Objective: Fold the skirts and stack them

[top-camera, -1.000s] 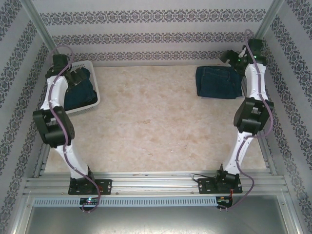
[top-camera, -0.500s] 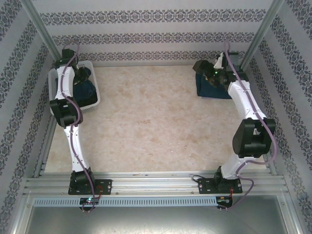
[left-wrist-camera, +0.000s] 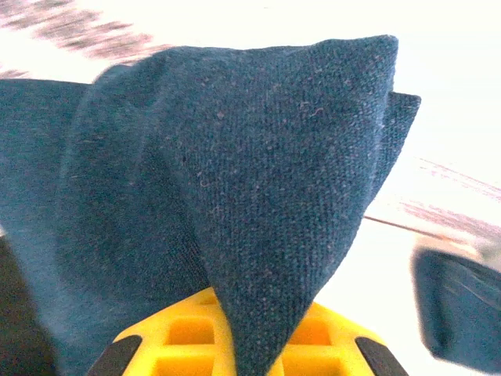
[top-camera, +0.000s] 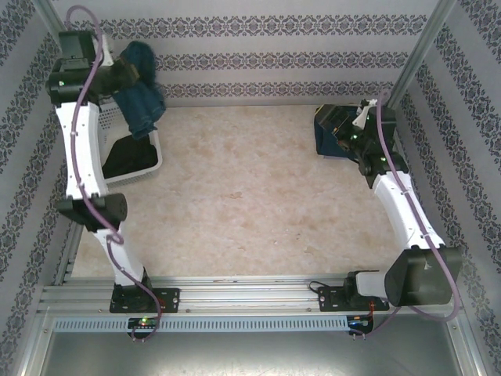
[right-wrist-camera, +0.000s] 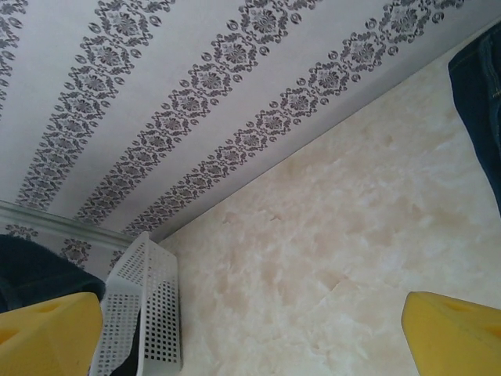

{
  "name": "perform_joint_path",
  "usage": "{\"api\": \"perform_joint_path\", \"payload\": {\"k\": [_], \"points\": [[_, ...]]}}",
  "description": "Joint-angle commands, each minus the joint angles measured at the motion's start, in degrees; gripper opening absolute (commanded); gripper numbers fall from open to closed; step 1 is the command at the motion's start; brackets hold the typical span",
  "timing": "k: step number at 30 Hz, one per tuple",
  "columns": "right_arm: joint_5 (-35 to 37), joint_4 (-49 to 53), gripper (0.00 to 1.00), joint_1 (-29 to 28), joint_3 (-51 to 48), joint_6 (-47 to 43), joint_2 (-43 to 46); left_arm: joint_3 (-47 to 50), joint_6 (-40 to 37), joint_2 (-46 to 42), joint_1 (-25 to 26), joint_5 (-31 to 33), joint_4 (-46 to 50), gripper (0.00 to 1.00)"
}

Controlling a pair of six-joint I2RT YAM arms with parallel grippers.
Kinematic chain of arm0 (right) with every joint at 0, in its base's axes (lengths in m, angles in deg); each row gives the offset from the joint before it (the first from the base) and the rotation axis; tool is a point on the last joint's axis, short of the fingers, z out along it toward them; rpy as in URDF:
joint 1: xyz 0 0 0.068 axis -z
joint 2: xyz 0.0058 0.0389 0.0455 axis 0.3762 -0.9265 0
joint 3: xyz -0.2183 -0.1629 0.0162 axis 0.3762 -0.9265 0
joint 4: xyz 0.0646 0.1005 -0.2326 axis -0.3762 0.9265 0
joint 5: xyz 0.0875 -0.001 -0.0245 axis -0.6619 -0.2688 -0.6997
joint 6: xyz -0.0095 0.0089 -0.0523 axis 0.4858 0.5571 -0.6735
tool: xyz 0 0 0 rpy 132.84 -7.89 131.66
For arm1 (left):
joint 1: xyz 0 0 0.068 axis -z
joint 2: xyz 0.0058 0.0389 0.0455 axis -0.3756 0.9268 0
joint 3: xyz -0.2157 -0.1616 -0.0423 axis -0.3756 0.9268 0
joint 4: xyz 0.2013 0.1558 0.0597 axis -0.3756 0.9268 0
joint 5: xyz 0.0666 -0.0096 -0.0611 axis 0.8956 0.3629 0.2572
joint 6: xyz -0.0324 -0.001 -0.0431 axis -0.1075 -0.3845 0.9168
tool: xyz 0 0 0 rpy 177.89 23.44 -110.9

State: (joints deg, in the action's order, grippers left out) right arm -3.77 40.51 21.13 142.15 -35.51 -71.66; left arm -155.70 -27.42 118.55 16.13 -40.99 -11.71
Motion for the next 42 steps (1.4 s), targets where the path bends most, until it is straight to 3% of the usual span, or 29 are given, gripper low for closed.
{"api": "perform_joint_path", "payload": {"k": [1,4,5,7,8,10,12,14,15,17,18,22,26,30,34,38,42], "points": [[-2.5,-3.9,0.98,-0.4,-1.8,0.5,-0.4,7.5,-5.9,-2.7,10.1,-8.0,-1.8,0.04],[-4.1,-7.0,0.98,-0.8,-5.7,0.4,-0.1,18.5,-10.0,-4.2,18.4,-9.6,-3.8,0.12],[-4.3,-7.5,0.98,-0.8,-6.8,1.1,-0.4,22.6,-12.0,-4.2,21.0,-8.8,-4.1,0.22],[-4.8,-5.9,0.98,-0.9,-7.4,0.8,-1.3,27.4,-15.5,-3.3,25.0,-3.2,-2.0,0.53],[-4.4,-4.1,0.98,-1.0,-7.3,0.0,-1.8,29.5,-16.0,-3.3,26.1,-0.4,-1.3,0.59],[-3.1,-1.0,0.98,-1.7,-7.4,-2.7,-2.8,35.9,-13.0,-5.4,25.9,1.6,-5.3,0.57],[-1.8,1.8,0.98,-2.8,-7.4,-5.9,-4.1,44.4,-10.1,-8.2,25.6,4.4,-10.3,0.45],[1.2,6.2,0.98,-4.6,-6.6,-8.9,-6.1,51.0,-8.1,-9.2,25.6,5.0,-11.3,0.44],[2.1,7.7,0.98,-5.5,-6.2,-10.4,-7.1,53.5,-6.8,-9.4,25.6,4.4,-11.6,0.50],[5.3,12.0,0.98,-8.1,-4.5,-12.8,-10.0,60.1,-4.1,-10.2,25.9,0.2,-14.5,0.74],[7.1,13.1,0.98,-9.3,-4.1,-13.4,-11.3,62.9,-3.3,-10.7,26.2,-1.7,-16.6,0.79],[16.6,16.8,0.97,-11.5,-2.8,-10.7,-16.3,71.2,-2.2,-13.6,30.2,-3.0,-24.6,0.88],[15.3,12.3,0.98,-9.8,-6.5,-3.2,-16.7,79.4,-2.3,-17.3,35.2,1.1,-34.1,0.99],[11.8,8.4,0.98,-7.5,-9.8,1.2,-15.1,84.8,-5.1,-19.4,40.1,8.3,-39.4,1.00],[6.7,6.9,0.98,-4.7,-11.2,5.6,-14.2,84.8,-7.6,-18.1,42.9,15.6,-39.8,0.91],[0.3,-3.4,0.98,-2.8,-15.1,15.6,-14.4,83.7,-10.1,-15.3,45.1,17.0,-40.2,0.88],[-1.5,-8.7,0.98,-3.0,-14.3,20.3,-16.8,82.9,-10.4,-12.1,46.2,16.1,-40.0,0.89]]}}
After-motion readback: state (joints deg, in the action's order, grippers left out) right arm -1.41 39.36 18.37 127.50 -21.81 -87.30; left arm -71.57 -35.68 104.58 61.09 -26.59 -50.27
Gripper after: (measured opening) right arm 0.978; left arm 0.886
